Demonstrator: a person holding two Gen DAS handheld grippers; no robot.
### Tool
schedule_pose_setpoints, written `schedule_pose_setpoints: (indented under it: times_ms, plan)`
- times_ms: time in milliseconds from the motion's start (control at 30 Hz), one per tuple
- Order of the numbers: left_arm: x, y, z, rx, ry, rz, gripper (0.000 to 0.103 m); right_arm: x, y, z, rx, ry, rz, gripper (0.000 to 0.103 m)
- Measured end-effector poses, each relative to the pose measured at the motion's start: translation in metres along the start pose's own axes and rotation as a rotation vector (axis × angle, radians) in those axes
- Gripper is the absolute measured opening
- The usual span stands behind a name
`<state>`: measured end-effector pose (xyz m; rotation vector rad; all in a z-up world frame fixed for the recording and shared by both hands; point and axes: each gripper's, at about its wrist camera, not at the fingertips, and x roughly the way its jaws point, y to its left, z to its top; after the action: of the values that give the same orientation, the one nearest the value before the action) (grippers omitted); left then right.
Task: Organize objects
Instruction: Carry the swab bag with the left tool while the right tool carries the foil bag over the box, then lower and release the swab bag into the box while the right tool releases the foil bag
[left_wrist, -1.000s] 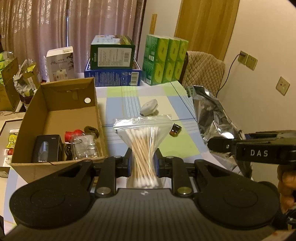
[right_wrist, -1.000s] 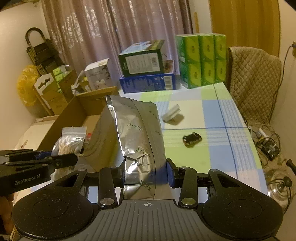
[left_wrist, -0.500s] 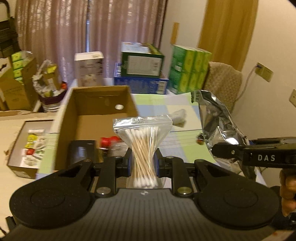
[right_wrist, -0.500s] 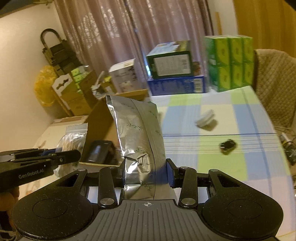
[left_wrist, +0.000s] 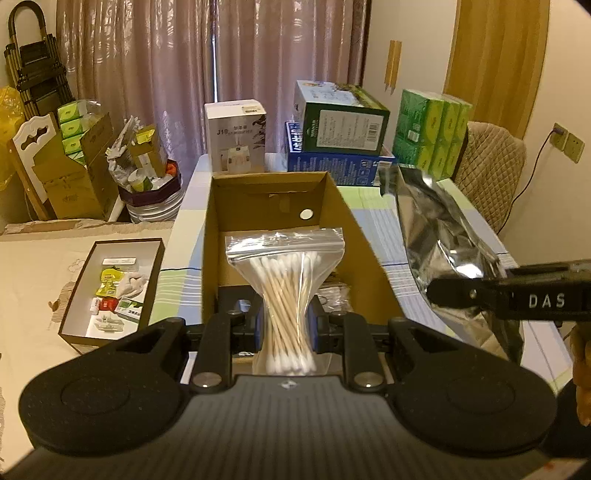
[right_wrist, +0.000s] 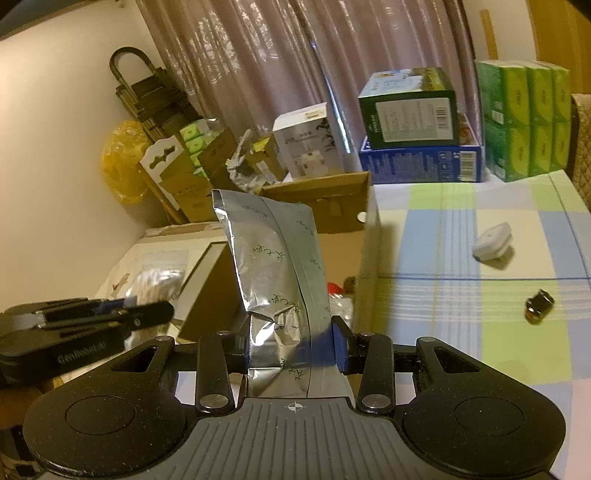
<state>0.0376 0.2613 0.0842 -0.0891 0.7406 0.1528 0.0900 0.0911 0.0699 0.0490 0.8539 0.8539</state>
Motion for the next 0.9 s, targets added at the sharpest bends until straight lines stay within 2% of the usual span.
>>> schedule_pose_setpoints:
  times_ms: [267,900]
  plan:
    - [0.016,0.012,0.003,0.001,0.024,0.026,0.018,0.021,0.007,0.021,0.009,-0.009,0.003,0.037]
    - [0.052,0.019,0.019,0.002,0.048,0.012,0.018,0.057,-0.011,0.044,0.065,-0.001,-0.017,0.037]
